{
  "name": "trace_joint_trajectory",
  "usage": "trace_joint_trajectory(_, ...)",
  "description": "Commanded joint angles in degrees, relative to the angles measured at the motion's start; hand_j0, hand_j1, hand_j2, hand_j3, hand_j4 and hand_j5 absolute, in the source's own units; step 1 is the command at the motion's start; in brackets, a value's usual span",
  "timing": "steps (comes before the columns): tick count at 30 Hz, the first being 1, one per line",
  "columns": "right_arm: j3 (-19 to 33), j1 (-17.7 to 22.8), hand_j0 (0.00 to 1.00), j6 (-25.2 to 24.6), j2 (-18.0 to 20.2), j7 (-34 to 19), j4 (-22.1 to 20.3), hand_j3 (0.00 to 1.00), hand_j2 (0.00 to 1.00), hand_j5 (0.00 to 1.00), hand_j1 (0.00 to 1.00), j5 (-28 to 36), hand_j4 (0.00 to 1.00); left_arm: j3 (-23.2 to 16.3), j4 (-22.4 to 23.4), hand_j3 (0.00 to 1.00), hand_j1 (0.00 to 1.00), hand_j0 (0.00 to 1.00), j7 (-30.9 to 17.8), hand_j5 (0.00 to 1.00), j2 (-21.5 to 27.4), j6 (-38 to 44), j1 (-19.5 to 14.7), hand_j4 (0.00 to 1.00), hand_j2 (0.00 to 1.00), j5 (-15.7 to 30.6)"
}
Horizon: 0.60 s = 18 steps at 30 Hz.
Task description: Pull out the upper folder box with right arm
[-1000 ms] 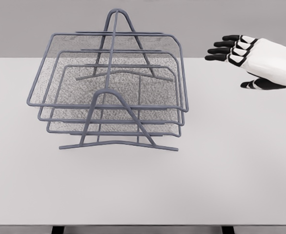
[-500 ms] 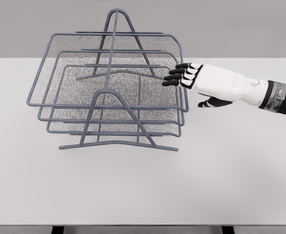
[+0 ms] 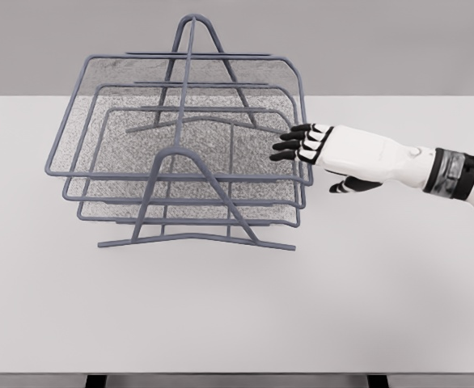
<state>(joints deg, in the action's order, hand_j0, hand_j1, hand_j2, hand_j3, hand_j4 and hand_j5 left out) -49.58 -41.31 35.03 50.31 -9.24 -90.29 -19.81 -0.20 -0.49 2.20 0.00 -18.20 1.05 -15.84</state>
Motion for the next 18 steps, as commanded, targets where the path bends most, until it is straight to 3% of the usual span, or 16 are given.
trace_joint_trajectory(1,-0.51,0.0,1.0,-0.03,0.85,0.02,-0.06,1.0,1.0,1.0,1.0,-0.14,1.0,-0.07,-0.04,1.0,1.0,1.0,-0.01,1.0,0.0,0.01,0.0,1.0,1.0,0.02)
trace_joint_trajectory(18,-0.95,0.88,1.0,-0.03,7.26,0.1,-0.59,1.0,1.0,1.0,1.0,-0.49,1.0,0.02,-0.04,1.0,1.0,1.0,-0.01,1.0,0.0,0.01,0.0,1.0,1.0,0.02)
